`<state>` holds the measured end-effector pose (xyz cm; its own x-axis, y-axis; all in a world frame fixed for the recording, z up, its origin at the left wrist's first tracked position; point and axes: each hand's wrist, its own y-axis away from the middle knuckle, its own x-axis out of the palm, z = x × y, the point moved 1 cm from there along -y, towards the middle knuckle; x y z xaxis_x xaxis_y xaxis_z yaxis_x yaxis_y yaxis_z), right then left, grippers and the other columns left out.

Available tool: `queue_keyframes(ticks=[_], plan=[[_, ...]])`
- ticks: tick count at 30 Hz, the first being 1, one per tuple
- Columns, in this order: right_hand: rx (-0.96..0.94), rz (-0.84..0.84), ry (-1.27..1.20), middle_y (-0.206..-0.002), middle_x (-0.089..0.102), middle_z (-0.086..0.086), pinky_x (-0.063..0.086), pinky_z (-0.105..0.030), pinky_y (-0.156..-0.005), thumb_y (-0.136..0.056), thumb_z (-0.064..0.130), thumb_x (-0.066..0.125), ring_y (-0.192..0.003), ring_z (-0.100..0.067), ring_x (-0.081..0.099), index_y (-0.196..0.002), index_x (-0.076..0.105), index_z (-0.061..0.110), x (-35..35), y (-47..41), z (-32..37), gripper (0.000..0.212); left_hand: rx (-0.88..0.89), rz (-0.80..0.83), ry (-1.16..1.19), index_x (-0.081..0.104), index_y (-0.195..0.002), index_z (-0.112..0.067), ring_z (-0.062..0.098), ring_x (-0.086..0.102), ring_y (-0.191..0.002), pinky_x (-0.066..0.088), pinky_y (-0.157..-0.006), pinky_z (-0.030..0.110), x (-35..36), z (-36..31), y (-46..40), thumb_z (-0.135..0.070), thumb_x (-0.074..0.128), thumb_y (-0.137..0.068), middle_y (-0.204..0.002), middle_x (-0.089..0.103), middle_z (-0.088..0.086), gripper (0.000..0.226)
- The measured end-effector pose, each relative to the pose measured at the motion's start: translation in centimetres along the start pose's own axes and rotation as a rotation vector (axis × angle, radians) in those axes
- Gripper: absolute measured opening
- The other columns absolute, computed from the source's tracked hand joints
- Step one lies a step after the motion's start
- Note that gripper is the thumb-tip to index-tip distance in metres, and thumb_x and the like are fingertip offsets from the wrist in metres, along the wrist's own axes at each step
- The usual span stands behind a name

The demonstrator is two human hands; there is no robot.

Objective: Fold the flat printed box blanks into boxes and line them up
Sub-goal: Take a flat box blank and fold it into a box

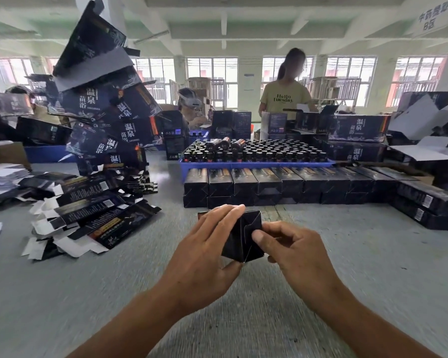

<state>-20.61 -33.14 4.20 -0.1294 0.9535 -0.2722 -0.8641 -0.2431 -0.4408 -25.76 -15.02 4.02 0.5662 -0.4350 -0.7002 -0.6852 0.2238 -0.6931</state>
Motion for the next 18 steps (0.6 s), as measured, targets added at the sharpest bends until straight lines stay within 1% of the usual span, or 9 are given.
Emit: queue_keyframes(ticks=[3,5,6,8,10,12,15,18], plan=[[-0.004,-0.026,-0.01,-0.087,0.074,0.021,0.051,-0.01,-0.065,-0.088,0.028,0.074,-0.081,0.002,0.069,-0.095,0.073,0.036,-0.13,0.17,0.11,0.011,0.002,-0.003,0.031,0.025,-0.153,-0.031,0.003,0.036,-0.137,0.027,-0.105,0.01,-0.16,-0.26,-0.13,-0.04,0.063,-0.082,-0.15,0.033,-0.017,0.081],[-0.024,-0.038,0.0,-0.085,0.074,0.021,0.05,-0.01,-0.066,-0.088,0.026,0.074,-0.08,0.002,0.07,-0.092,0.073,0.035,-0.16,0.31,0.28,0.009,0.005,-0.009,0.045,0.027,-0.152,-0.031,0.002,0.037,-0.136,0.028,-0.106,0.008,-0.33,-0.41,-0.23,-0.045,0.058,-0.081,-0.15,0.035,-0.018,0.079],[-0.034,-0.048,0.015,-0.083,0.074,0.02,0.05,-0.009,-0.067,-0.088,0.026,0.074,-0.08,0.003,0.069,-0.092,0.073,0.034,-0.15,0.37,0.35,0.009,0.012,-0.012,0.05,0.027,-0.152,-0.03,0.002,0.038,-0.136,0.03,-0.107,0.009,-0.37,-0.44,-0.25,-0.045,0.06,-0.081,-0.15,0.036,-0.018,0.079],[-0.056,-0.076,0.064,-0.08,0.074,0.015,0.049,-0.007,-0.069,-0.089,0.026,0.074,-0.081,0.005,0.068,-0.093,0.073,0.031,-0.08,0.48,0.48,0.007,0.025,-0.013,0.049,0.028,-0.152,-0.03,0.003,0.039,-0.136,0.033,-0.108,0.014,-0.37,-0.41,-0.21,-0.041,0.07,-0.08,-0.149,0.037,-0.017,0.083],[-0.077,-0.089,0.111,-0.082,0.073,0.015,0.047,-0.006,-0.07,-0.089,0.027,0.073,-0.082,0.006,0.066,-0.095,0.073,0.03,-0.05,0.52,0.55,0.006,0.025,-0.02,0.03,0.029,-0.151,-0.029,0.004,0.04,-0.136,0.032,-0.107,0.014,-0.32,-0.38,-0.21,-0.034,0.079,-0.078,-0.149,0.036,-0.017,0.089],[-0.083,-0.076,0.123,-0.084,0.073,0.015,0.048,-0.006,-0.071,-0.09,0.03,0.072,-0.084,0.006,0.066,-0.096,0.072,0.033,-0.15,0.41,0.6,0.007,0.019,-0.04,-0.002,0.029,-0.151,-0.028,0.005,0.041,-0.135,0.031,-0.105,0.014,-0.32,-0.43,-0.26,-0.034,0.081,-0.078,-0.148,0.035,-0.016,0.09],[-0.076,-0.03,0.1,-0.089,0.073,0.019,0.052,-0.012,-0.071,-0.089,0.034,0.071,-0.087,0.003,0.068,-0.094,0.069,0.041,-0.38,0.27,0.56,0.009,0.015,-0.046,-0.03,0.029,-0.151,-0.027,0.007,0.04,-0.134,0.029,-0.102,0.012,-0.39,-0.47,-0.28,-0.034,0.083,-0.077,-0.148,0.035,-0.016,0.092],[-0.075,-0.015,0.095,-0.091,0.073,0.018,0.056,-0.021,-0.074,-0.088,0.036,0.071,-0.089,0.001,0.068,-0.097,0.069,0.042,-0.48,0.17,0.37,0.011,0.014,-0.054,-0.029,0.03,-0.151,-0.026,0.007,0.04,-0.134,0.027,-0.102,0.011,-0.36,-0.26,-0.21,-0.03,0.085,-0.075,-0.147,0.035,-0.016,0.094]])
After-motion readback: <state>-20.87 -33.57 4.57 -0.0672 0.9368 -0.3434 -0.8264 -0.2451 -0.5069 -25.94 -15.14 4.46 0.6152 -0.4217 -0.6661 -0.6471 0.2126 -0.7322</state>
